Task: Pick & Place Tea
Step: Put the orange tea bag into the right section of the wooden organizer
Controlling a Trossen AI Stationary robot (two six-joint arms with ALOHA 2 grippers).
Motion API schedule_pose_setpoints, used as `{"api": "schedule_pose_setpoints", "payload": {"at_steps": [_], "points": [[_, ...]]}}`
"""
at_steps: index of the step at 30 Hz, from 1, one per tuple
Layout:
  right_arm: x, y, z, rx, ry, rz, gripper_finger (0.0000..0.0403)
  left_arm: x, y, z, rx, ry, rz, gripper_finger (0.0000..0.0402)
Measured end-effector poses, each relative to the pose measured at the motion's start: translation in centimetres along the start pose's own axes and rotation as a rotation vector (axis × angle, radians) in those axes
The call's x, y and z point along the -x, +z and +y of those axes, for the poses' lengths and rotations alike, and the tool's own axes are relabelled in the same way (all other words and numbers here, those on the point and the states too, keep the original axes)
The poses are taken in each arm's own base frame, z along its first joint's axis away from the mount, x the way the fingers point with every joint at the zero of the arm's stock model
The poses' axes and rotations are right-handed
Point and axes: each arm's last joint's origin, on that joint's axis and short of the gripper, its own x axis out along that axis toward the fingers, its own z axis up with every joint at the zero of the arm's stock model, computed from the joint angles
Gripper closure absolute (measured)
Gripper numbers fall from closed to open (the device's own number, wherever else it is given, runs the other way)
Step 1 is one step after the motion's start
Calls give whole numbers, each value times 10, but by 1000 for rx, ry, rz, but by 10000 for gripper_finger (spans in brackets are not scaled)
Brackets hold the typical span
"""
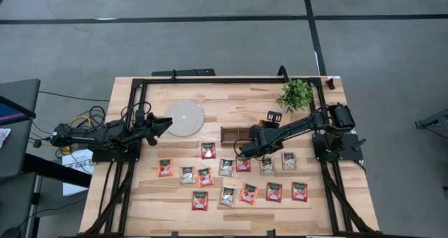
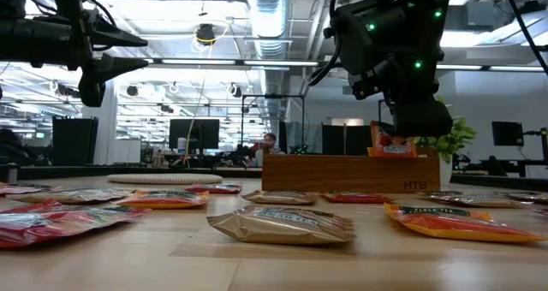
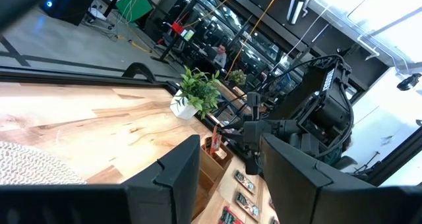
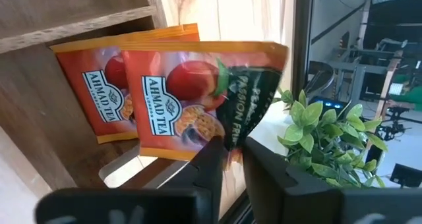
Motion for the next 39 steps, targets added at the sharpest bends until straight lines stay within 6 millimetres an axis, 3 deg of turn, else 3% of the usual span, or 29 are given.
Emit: {"api": "schedule_pose_setpoints", "payload": {"at_steps": [7,21,28,35,39], "points": [[0,0,-1,1,-18,-9,321,0,0,0,-4,1,0,250],[4,-3,-7,43,-62,24,320,0,0,0,-4,0,0,250],[29,4,-29,19,-121,-2,320,0,0,0,-4,1,0,250],[64,-13,-47,-30,45,-86,320,0,0,0,-3,1,0,250],[88,-31,-52,-67,271,-146,320,0,0,0,-4,1,1,250]]}}
